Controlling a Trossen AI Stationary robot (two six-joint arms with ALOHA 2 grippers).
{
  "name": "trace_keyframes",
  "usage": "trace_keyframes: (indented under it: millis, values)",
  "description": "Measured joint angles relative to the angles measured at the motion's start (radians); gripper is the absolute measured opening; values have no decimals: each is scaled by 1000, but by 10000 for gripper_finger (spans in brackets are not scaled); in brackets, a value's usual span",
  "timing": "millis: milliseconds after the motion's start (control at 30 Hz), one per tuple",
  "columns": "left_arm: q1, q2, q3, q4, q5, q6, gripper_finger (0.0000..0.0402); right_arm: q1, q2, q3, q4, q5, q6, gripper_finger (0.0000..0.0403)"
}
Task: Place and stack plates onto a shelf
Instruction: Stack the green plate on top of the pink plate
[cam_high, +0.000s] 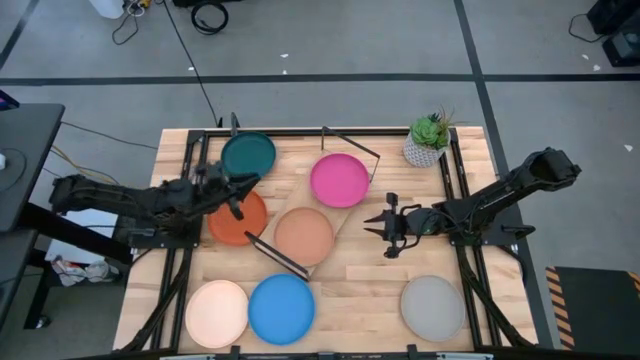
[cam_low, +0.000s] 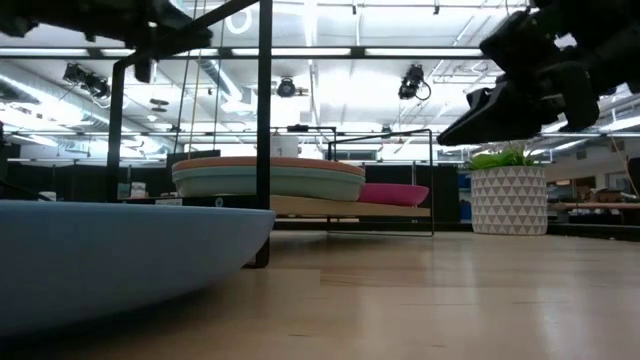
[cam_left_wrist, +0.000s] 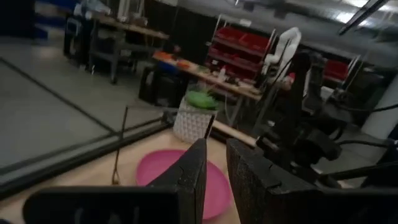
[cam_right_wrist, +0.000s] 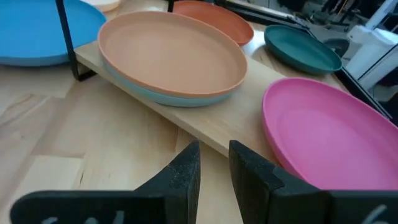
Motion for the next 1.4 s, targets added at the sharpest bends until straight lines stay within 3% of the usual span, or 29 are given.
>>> trace_keyframes:
  millis: [167,267,433,600,833,1067,1200,1400]
  values:
    - [137,147,92,-171,38,-144,68,0,0,-61,124,-36,-36,91]
    - [279,240,130,-301,187,-215,64,0,0,-85,157,-83,-38,91]
    - [482,375,169,-302,431,-174,62,0,0,-100,156,-96,-37,92]
    - [598,505,204,-308,585,-120,62,0,0,-101,155,-96,-28,92]
    - [626,634,263,-391,564,24,70,0,0,-101,157,-112,13,92]
    - [625,782,389,-608,460,56,140,1,0,-101,163,-112,44,92]
    - [633,866,442,-678,457,74,169,1,1,-100,168,-112,44,92]
    - [637,969,501,-733,407,108,171,2,1,-100,166,-126,44,91]
